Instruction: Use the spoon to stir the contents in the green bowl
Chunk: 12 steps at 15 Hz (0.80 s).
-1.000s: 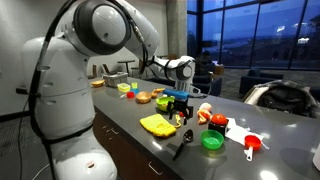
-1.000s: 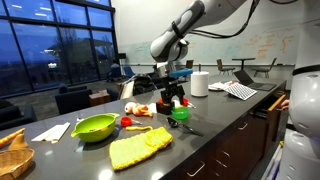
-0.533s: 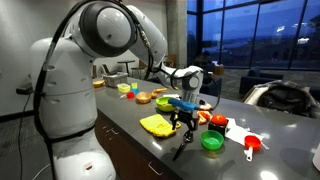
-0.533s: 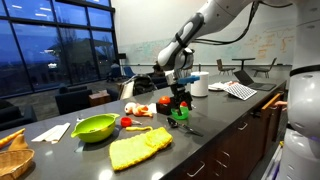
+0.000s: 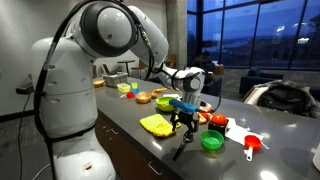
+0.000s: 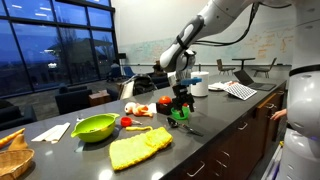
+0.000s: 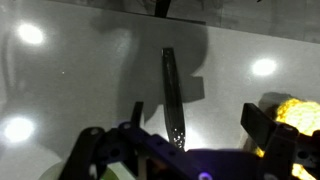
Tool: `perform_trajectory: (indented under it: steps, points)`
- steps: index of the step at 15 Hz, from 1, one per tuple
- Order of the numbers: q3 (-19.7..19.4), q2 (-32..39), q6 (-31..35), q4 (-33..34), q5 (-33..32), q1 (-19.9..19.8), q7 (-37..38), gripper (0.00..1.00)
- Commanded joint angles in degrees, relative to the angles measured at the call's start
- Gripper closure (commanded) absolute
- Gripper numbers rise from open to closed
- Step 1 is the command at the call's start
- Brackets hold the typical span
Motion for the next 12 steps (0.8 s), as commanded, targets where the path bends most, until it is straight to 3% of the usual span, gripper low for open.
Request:
perform_trajectory:
  steps: [1,12]
  points:
    - [0.07,0.51,0.25,0.18,-0.12,0.1,0.11,0.0]
    - [0.37,7.34,3.62,0.26,2.48,-0.67,-3.48,0.0]
